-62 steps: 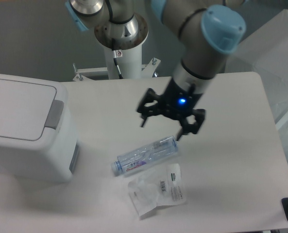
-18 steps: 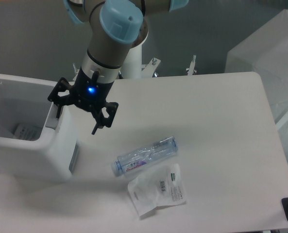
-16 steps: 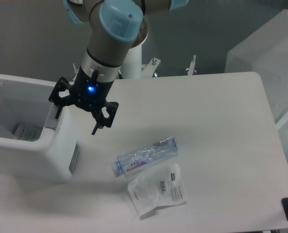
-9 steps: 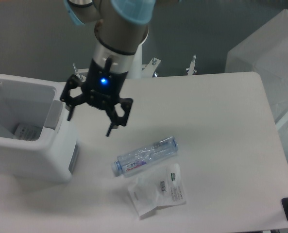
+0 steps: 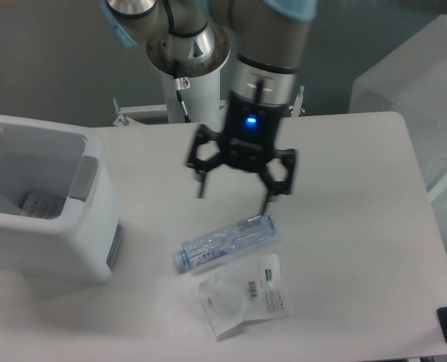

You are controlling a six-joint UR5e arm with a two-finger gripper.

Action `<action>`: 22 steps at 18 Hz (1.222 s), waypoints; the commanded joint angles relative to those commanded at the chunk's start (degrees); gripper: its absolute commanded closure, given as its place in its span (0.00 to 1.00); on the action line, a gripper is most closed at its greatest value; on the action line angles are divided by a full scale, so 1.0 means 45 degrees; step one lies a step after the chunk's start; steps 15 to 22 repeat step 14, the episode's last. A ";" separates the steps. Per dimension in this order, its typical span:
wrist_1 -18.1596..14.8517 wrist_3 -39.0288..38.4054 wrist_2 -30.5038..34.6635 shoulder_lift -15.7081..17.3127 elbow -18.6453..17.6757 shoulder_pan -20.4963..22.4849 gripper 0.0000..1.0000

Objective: Open the trash can
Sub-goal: 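Lift the gripper away from the opened trash can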

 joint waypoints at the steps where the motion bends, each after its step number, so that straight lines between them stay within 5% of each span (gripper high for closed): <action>1: 0.0000 0.0353 0.0039 -0.0254 0.0019 0.0176 0.00; 12: -0.0312 0.3129 0.3767 -0.2053 0.1132 0.0354 0.00; 22: -0.0312 0.3110 0.3868 -0.2132 0.1133 0.0334 0.00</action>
